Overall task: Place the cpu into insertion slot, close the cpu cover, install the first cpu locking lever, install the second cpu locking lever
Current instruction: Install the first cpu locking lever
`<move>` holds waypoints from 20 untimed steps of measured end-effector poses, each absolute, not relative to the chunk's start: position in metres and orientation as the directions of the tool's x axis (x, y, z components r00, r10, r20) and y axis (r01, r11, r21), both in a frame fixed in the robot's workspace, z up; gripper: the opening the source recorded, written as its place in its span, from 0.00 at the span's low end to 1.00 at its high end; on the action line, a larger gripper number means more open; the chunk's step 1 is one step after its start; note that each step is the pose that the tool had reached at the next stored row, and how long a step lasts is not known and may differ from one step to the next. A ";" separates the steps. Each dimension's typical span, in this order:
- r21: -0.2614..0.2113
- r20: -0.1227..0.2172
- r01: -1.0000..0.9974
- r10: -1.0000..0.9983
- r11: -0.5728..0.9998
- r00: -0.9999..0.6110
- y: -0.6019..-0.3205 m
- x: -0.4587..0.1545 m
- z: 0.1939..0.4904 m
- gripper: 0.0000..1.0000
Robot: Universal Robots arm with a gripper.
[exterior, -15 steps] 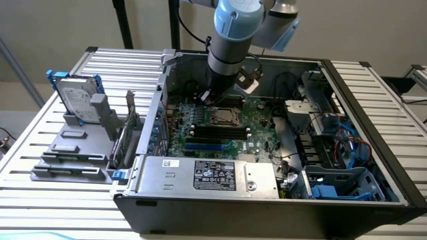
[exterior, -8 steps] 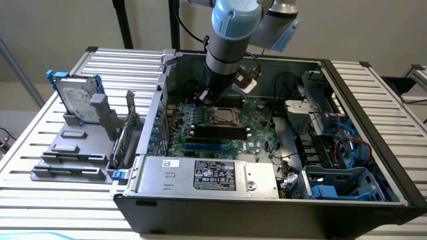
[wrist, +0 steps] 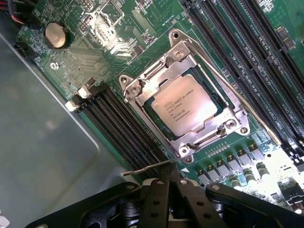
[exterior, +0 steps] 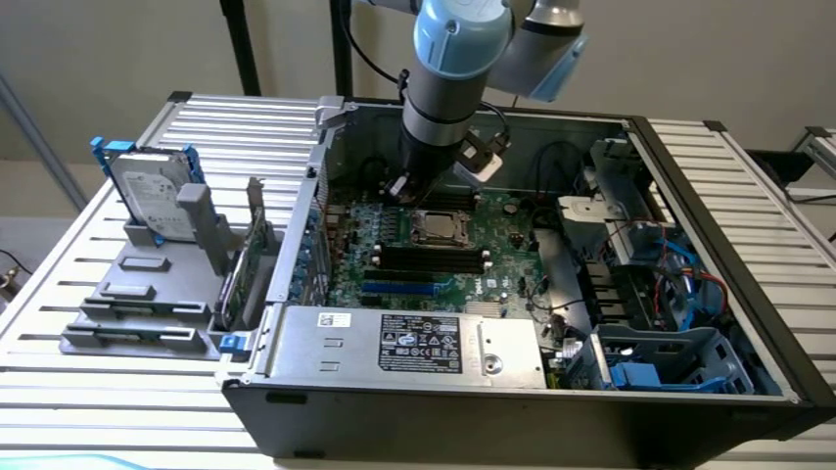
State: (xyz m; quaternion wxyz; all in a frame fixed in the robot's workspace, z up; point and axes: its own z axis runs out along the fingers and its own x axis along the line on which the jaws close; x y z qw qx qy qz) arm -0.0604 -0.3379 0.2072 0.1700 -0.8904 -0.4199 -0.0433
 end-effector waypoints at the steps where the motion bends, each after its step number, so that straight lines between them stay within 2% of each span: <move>1: -0.266 0.220 0.763 0.733 -0.590 0.644 -0.338 -0.060 0.207 0.11; 20: -0.266 0.220 0.763 0.733 -0.589 0.644 -0.338 -0.061 0.209 0.11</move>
